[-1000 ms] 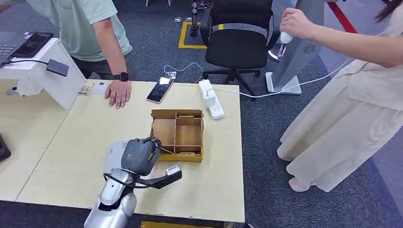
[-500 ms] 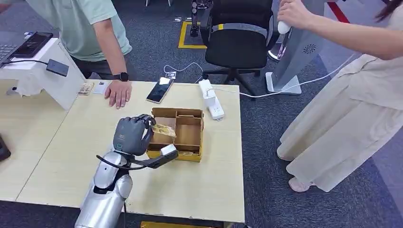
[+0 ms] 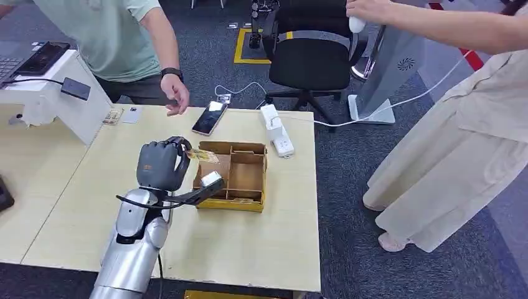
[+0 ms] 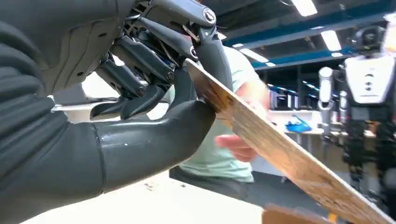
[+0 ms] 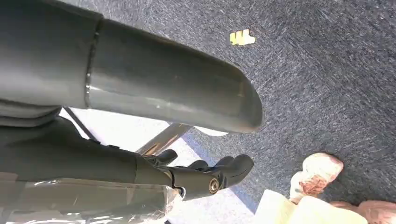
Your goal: Pass the card to the sensor for recognition and then transmit it.
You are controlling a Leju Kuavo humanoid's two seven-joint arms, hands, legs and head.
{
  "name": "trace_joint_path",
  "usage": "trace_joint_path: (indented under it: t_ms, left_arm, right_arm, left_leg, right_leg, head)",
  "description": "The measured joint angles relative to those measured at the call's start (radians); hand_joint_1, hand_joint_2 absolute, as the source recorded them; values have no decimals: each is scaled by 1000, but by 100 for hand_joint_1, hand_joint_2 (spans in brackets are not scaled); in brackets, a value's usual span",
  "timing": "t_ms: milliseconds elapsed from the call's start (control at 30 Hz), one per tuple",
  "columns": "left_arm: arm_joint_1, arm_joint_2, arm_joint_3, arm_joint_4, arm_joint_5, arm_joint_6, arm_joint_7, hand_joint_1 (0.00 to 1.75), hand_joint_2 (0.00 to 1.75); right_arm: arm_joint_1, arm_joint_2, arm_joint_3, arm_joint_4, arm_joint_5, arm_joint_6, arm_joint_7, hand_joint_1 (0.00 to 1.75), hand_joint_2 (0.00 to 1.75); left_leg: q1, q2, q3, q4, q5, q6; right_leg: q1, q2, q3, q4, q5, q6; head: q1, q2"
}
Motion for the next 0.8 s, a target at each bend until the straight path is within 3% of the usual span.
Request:
trace_joint_path:
  t_ms: [367,800]
  left_arm:
    - [-65,-27,97,-3,-21,-3,55,175,175]
    - [-77,-83,250,-95,-63,58,107,175,175]
  right_arm:
    - [1,0,-1,0,0,0,-5,0,0]
    - [10,0,-2,0,0,5,5,0,0]
  left_leg:
    - [0,0,0,0,0,0]
    - [0,0,0,0,0,0]
  right_leg:
    - [0,0,0,0,0,0]
    - [0,0,0,0,0,0]
  head:
    - [0,0]
    - [0,0]
